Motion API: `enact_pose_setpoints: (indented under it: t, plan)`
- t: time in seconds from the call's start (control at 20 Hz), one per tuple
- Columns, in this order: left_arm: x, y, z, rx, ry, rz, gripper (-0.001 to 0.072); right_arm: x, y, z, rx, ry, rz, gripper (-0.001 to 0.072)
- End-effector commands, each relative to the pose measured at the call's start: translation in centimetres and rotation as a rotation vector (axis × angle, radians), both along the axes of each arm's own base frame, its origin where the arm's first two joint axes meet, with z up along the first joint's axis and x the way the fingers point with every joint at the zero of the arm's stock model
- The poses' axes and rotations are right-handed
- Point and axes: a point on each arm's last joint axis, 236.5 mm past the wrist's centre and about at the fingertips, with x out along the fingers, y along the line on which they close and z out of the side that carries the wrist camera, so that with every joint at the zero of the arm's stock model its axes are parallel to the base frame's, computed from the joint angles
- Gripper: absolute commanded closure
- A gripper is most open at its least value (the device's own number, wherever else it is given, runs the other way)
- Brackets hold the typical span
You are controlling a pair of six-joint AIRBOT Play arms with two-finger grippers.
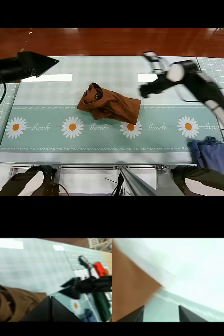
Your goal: Fold the shirts.
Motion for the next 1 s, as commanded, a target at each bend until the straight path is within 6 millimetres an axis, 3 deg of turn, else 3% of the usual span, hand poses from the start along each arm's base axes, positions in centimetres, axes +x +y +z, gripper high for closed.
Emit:
enact_pose_setpoints:
  t: [0.0,0.1,0.25,0.45,0.65,0.7,0.75,0.8,0.85,0.9,0.95]
  plan:
    - [0.1,2.2,-2.2,0.096,0.033,0.036,0.0675,-5.2,-9.2,-2.5,0.029,0.231,-0.250,0.0211]
    - [-0.2,2.2,-2.5,0.105,0.045,0.023,0.0675,-5.6,-6.6,-4.5,0.328,0.284,-0.401,0.0117]
    - [-0.5,2.0,-2.6,0.105,0.052,0.010,0.0675,-5.2,-2.9,-6.8,0.560,0.270,-0.534,0.0117]
    - [-1.5,1.4,-3.0,0.096,0.091,-0.028,0.0675,-6.0,2.2,-9.1,0.584,0.271,-0.506,0.0117]
    - [-1.9,1.2,-3.1,0.098,0.101,-0.045,0.0675,-5.5,7.7,-10.0,0.639,0.250,-0.480,0.0129]
    - [-1.9,1.2,-3.1,0.098,0.101,-0.044,0.0675,-5.5,8.9,-10.0,0.662,0.250,-0.479,0.0164]
    - [-1.9,1.2,-3.1,0.092,0.110,-0.041,0.0675,-5.6,9.7,-10.0,0.674,0.254,-0.476,0.0251]
    - [-2.0,1.2,-3.2,0.087,0.119,-0.042,0.0675,-5.7,10.1,-10.0,0.678,0.253,-0.465,0.0366]
    - [-2.2,1.1,-3.2,0.086,0.124,-0.048,0.0675,-5.7,10.2,-10.0,0.674,0.244,-0.442,0.0568]
    - [-2.3,1.0,-3.3,0.087,0.128,-0.055,0.0675,-5.8,10.1,-9.5,0.683,0.245,-0.428,0.0683]
    - [-2.4,1.0,-3.3,0.087,0.131,-0.059,0.0675,-5.8,10.0,-8.3,0.699,0.239,-0.382,0.0684]
